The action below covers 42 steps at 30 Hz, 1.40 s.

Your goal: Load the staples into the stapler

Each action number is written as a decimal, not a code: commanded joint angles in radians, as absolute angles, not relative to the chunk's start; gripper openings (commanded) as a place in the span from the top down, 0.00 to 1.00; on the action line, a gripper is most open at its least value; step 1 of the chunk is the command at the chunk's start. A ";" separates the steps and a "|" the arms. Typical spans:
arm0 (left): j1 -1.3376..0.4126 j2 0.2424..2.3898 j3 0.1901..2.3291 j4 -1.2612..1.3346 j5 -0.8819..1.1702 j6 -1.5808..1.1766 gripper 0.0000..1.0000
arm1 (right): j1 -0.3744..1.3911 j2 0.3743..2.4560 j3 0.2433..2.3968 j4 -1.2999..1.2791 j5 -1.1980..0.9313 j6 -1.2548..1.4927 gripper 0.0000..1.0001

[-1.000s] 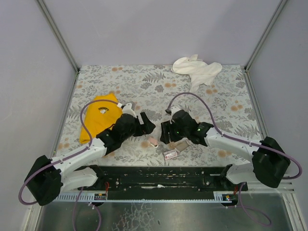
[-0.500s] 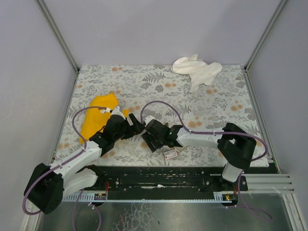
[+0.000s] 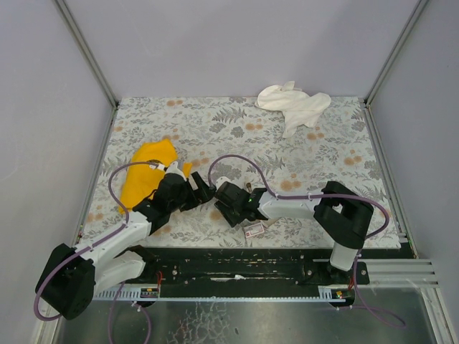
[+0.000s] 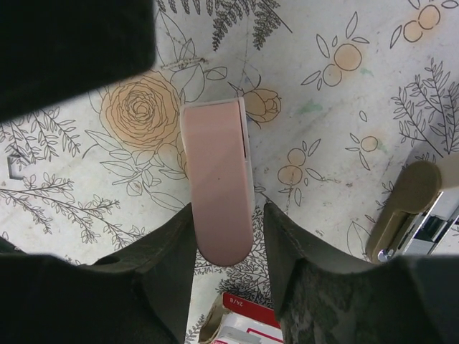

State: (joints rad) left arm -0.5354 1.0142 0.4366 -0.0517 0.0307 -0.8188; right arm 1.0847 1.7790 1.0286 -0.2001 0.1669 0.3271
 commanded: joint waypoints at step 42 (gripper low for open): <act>-0.526 0.995 0.316 0.438 0.619 -1.185 0.36 | 1.092 1.243 0.789 0.040 0.011 0.174 0.80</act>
State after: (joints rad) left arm -0.5301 0.9756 0.3244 0.3042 0.5457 -1.1481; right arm 1.0863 1.2884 0.7868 -0.0093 0.0418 0.2047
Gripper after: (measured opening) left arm 0.693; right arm 0.361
